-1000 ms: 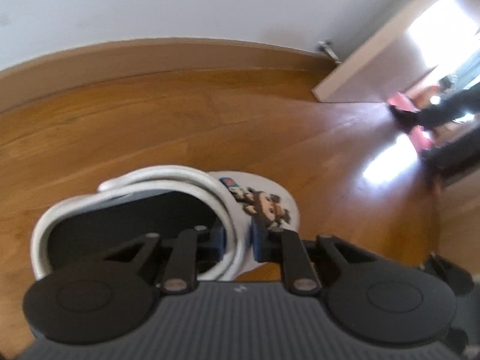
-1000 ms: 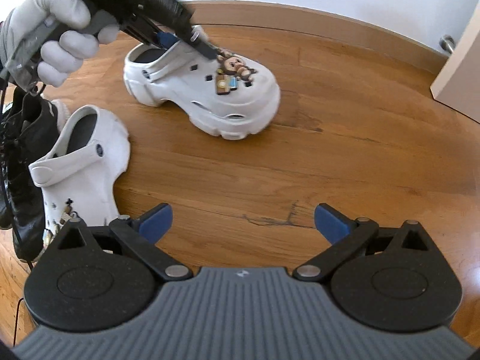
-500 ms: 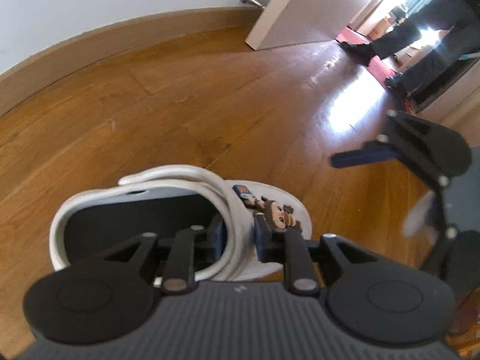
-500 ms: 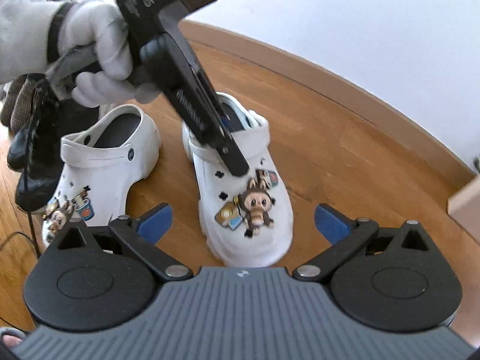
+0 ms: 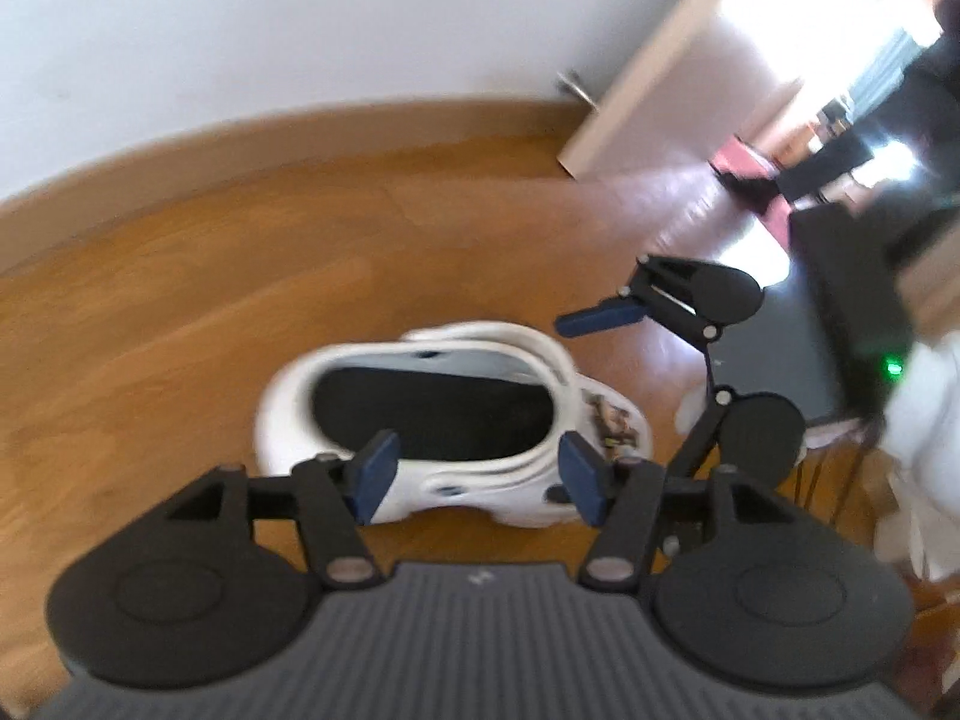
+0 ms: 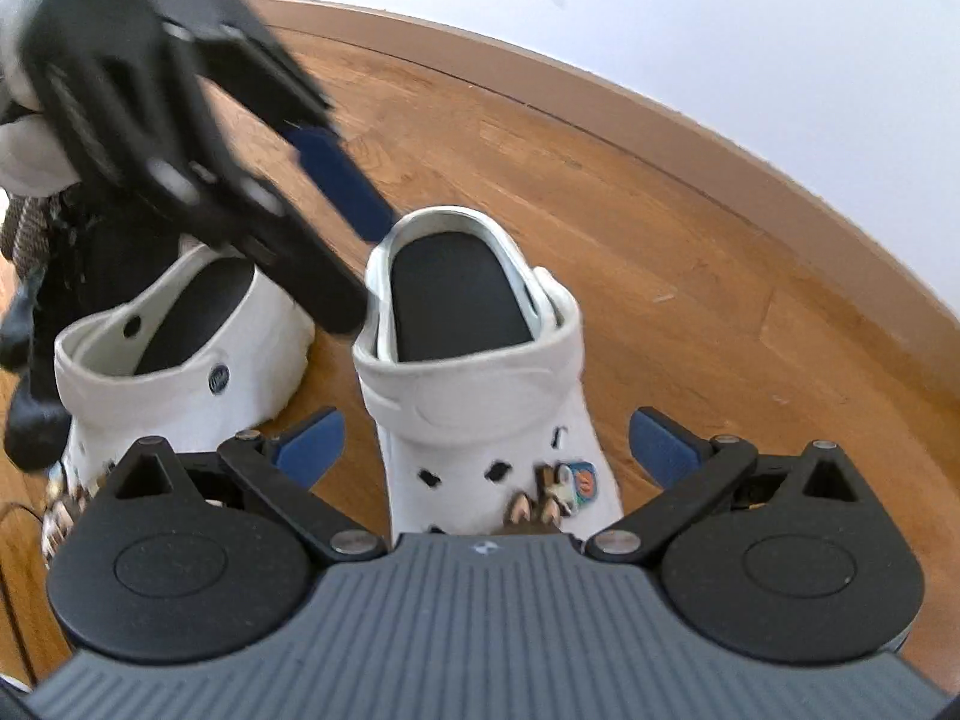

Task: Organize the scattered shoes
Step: 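Regrasp a white clog with the left tool while the right tool regrasps the other clog, then align the white clogs side by side at the row end and release both tools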

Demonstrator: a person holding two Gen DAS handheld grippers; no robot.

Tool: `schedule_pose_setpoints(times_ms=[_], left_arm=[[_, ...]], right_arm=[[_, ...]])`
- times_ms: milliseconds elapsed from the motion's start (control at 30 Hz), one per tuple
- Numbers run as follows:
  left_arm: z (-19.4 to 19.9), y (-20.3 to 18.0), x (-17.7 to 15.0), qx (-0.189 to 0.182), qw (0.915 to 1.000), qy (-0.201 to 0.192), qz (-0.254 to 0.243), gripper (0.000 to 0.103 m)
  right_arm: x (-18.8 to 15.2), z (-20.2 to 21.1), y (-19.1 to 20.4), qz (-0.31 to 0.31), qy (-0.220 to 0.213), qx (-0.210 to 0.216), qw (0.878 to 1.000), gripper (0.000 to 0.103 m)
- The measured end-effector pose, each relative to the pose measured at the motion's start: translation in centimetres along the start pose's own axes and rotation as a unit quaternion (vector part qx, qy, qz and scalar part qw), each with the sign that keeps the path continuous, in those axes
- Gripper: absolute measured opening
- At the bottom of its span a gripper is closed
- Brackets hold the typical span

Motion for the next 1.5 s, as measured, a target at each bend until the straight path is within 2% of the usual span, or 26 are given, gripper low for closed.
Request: schedule_pose_setpoints(times_ms=[67, 333, 467, 667, 800, 867, 1033, 1200, 1300, 1400, 1500], left_arm=[[2.7, 1.1, -0.9, 0.023, 0.9996, -0.016, 0.004, 0.057], [10.2, 4.0, -4.3, 0.063, 0.996, -0.031, 0.055, 0.058], [13.8, 4.8, -4.7, 0.071, 0.9934, -0.048, 0.077, 0.058], [16.6, 6.6, -5.2, 0.093, 0.9895, -0.054, 0.097, 0.058], [18.5, 7.5, -5.3, 0.107, 0.9889, -0.043, 0.093, 0.058], [19.6, 8.0, -5.4, 0.119, 0.9885, -0.033, 0.087, 0.058], [23.6, 9.6, -6.3, 0.132, 0.9864, -0.019, 0.097, 0.058], [28.2, 12.9, -8.1, 0.156, 0.9759, 0.004, 0.153, 0.058], [32.5, 15.0, -9.4, 0.186, 0.9709, 0.015, 0.151, 0.058], [38.0, 17.4, -11.2, 0.236, 0.9606, 0.015, 0.146, 0.058], [43.9, 19.4, -14.5, 0.266, 0.9465, 0.012, 0.182, 0.06]], right_arm=[[0.3, -0.8, -0.2, -0.001, 0.003, 0.002, 1.0, 0.102], [1.3, -4.9, 0.0, -0.011, 0.036, 0.034, 0.999, 0.099], [1.3, -5.5, 0.3, -0.023, 0.035, 0.016, 0.999, 0.096], [-0.8, -4.2, 0.1, -0.102, 0.049, -0.03, 0.993, 0.095], [-2.7, -3.0, 1.4, -0.162, 0.059, -0.063, 0.983, 0.095], [-3.8, -2.4, 2.4, -0.221, 0.064, -0.088, 0.969, 0.095], [-4.4, -2.3, 4.4, -0.273, 0.078, -0.107, 0.953, 0.095], [-4.4, -1.9, 5.5, -0.297, 0.084, -0.14, 0.941, 0.097], [-4.5, -0.6, 5.2, -0.311, 0.076, -0.174, 0.931, 0.098], [-3.8, 2.0, 5.8, -0.312, 0.058, -0.204, 0.926, 0.101], [-1.9, 4.2, 7.1, -0.321, 0.037, -0.213, 0.922, 0.102]])
Point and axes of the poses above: each gripper's, at about its wrist camera, not at the fingertips, and z roughly against the way its jaws point, y to its left, x to its top, the point moved 10 cm from there along -z, roughly the way its jaws point
